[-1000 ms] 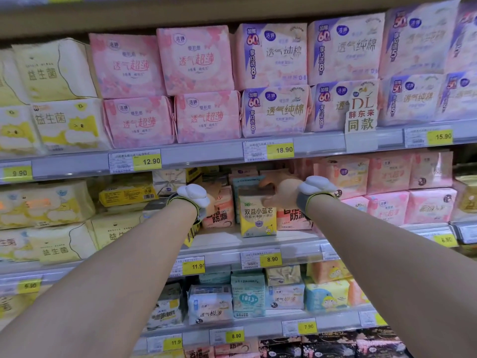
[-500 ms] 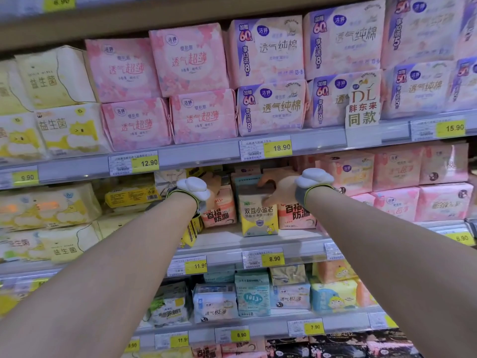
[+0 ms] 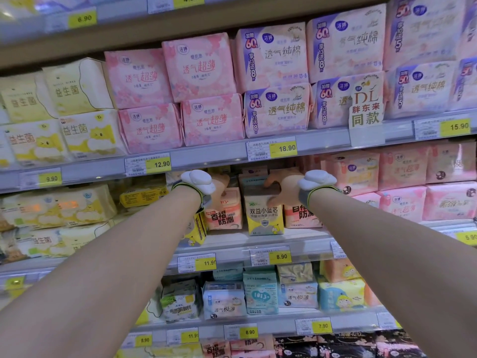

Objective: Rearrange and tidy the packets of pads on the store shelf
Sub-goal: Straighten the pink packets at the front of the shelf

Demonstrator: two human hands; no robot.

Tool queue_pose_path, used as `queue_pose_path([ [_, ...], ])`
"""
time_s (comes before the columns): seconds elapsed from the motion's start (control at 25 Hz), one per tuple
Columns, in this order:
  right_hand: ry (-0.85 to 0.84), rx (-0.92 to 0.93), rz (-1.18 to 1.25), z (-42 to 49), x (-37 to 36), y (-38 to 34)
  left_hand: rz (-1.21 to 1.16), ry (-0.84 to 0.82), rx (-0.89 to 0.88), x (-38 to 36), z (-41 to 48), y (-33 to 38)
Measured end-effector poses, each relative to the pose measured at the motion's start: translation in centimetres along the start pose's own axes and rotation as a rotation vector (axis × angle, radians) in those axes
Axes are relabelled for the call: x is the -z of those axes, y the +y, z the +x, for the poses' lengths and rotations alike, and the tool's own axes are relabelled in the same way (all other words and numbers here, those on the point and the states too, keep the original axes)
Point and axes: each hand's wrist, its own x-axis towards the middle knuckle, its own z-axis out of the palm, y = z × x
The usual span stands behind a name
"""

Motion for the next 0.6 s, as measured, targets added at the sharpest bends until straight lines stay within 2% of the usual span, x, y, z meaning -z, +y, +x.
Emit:
queue_pose_path([
  [0.16,-0.003,-0.039,0.004,0.4,-0.5,-0.5,0.133,-0.182,-0.063,1.2,-0.8,-0.5],
  [0.6,-0.007,-0.002,0.006,-0.6,-0.4,-2.5,0.149,-0.153,-0.05,2.8,-3.8,-0.6],
])
